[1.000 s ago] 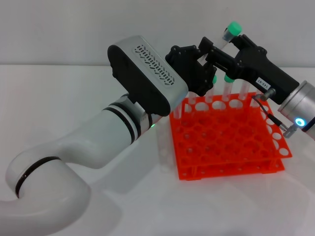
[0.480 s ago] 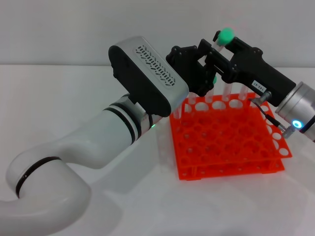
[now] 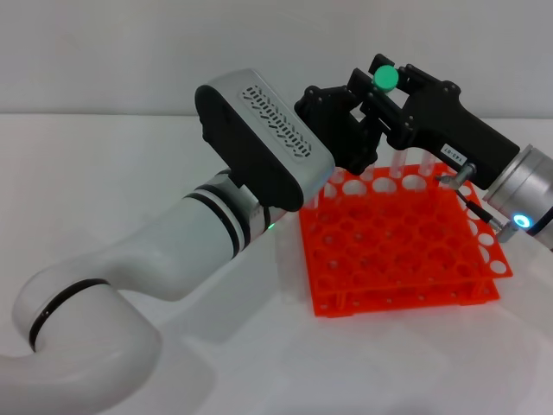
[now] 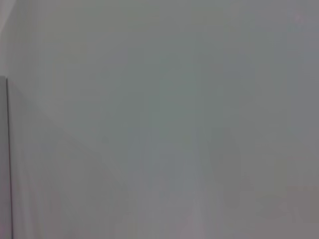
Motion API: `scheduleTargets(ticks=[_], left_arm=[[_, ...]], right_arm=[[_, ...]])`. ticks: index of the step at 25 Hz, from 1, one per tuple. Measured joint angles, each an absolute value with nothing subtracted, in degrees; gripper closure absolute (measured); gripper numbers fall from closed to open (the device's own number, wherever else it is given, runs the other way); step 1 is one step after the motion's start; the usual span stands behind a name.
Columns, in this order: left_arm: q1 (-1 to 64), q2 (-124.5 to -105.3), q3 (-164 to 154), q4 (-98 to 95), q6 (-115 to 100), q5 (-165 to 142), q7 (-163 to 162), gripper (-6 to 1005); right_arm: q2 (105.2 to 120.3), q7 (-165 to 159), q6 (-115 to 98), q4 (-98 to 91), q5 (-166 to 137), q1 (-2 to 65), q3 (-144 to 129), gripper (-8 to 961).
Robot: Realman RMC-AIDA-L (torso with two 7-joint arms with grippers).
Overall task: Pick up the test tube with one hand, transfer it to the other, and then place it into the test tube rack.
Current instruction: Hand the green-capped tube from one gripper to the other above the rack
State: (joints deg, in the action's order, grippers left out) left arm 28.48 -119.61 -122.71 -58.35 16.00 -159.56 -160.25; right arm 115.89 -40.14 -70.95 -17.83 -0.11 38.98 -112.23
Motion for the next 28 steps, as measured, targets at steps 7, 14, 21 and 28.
scheduleTargets(ticks=[7, 14, 21, 28], left_arm=[[28.48, -119.62, -122.96, -58.35, 16.10, -159.62, -160.22, 818], [28.31, -119.62, -123.53, -58.25, 17.62, -159.61, -160.24, 818], [28.34, -119.63, -124.04, -57.77, 18.22, -159.63, -160.34, 818], [26.84, -119.65, -124.21, -57.63, 23.15, -158.76, -160.46, 818]], right_arm=[[115.76, -39.79, -70.94, -17.83, -0.24, 39.10, -112.16, 588], [115.56, -39.52, -71.09, -17.84, -0.14, 39.40, -111.93, 605], [115.56, -38.71, -71.12, -17.85, -0.32, 39.92, -111.67, 635], [115.58, -38.15, -70.88, -17.69, 0.15, 39.62, -111.56, 682]])
